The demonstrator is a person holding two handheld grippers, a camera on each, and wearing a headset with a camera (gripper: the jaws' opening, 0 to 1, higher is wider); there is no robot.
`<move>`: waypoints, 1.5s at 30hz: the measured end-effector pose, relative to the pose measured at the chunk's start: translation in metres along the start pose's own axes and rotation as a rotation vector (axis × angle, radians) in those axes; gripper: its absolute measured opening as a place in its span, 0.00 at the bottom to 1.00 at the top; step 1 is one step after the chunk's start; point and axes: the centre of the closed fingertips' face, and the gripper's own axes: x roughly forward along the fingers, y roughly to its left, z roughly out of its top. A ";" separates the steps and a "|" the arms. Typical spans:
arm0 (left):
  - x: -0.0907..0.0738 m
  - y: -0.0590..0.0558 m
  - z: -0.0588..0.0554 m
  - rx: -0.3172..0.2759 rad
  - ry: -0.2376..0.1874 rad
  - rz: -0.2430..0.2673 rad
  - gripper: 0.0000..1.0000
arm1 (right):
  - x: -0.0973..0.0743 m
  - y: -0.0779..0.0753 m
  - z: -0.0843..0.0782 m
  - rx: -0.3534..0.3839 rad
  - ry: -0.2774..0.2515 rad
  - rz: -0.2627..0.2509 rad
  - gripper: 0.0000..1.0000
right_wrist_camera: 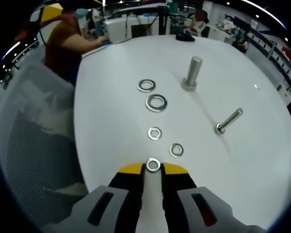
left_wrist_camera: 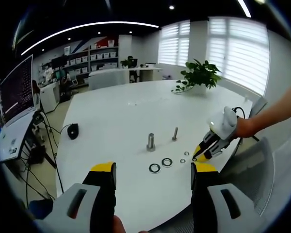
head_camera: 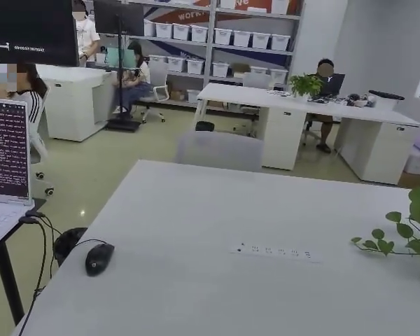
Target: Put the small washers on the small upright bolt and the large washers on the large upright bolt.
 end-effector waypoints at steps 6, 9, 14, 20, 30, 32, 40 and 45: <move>-0.001 -0.001 -0.005 -0.010 0.007 -0.001 0.62 | 0.000 0.000 0.000 -0.021 0.018 0.020 0.15; -0.002 -0.002 -0.006 -0.014 0.008 0.000 0.62 | 0.000 0.000 0.000 -0.019 0.015 0.022 0.15; -0.002 0.000 -0.008 -0.016 0.012 0.000 0.62 | -0.001 0.000 0.000 -0.025 0.004 0.025 0.15; -0.003 0.002 -0.010 -0.006 0.010 0.002 0.62 | 0.000 0.001 0.001 -0.018 -0.030 0.021 0.15; -0.003 -0.004 -0.022 0.041 0.035 -0.025 0.62 | 0.002 0.000 0.007 -0.009 -0.064 -0.011 0.16; -0.004 -0.004 -0.022 0.051 0.035 -0.026 0.62 | 0.001 0.001 0.006 -0.014 -0.053 -0.006 0.17; -0.005 -0.007 -0.019 0.053 0.026 -0.028 0.62 | -0.002 0.006 0.001 -0.070 -0.001 0.015 0.17; -0.002 -0.014 -0.019 0.059 0.028 -0.040 0.62 | -0.002 0.006 0.000 -0.083 0.020 0.029 0.17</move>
